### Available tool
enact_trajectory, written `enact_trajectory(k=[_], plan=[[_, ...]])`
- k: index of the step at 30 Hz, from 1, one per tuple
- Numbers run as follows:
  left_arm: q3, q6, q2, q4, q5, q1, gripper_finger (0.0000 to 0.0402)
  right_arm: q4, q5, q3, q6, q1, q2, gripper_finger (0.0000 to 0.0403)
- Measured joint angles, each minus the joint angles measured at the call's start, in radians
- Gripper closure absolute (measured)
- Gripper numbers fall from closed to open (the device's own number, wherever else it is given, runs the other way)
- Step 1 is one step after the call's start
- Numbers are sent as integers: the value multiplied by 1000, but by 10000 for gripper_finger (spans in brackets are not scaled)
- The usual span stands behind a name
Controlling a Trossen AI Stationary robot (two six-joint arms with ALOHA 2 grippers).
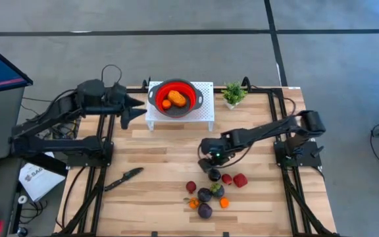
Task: Pick & Place Fruit
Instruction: Put the purple plum into the red strainer bowl on the shelf
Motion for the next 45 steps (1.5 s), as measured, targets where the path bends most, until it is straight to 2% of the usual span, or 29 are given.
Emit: enact_trajectory(k=[4,8,15,20,28,37,42,45], plan=[[-63,-3,-39,-3,85,-5,198,-131,76,111,-9,14,92,111],[-106,-6,-66,-7,127,-9,198,-211,122,199,-63,30,177,111],[-136,-10,-79,-5,143,-11,197,-203,151,301,-168,34,280,111],[-136,-8,-69,-5,145,-11,197,-193,228,327,-254,32,297,112],[-144,-5,-63,-5,145,-23,197,-6,254,306,-497,14,297,112],[-196,-53,-64,-5,144,-31,197,87,253,306,-930,1,297,112],[-210,-81,-64,-4,144,-31,197,153,247,307,-1049,-9,319,112],[-210,-82,-64,-3,144,-31,197,195,208,305,-1088,-16,362,112]])
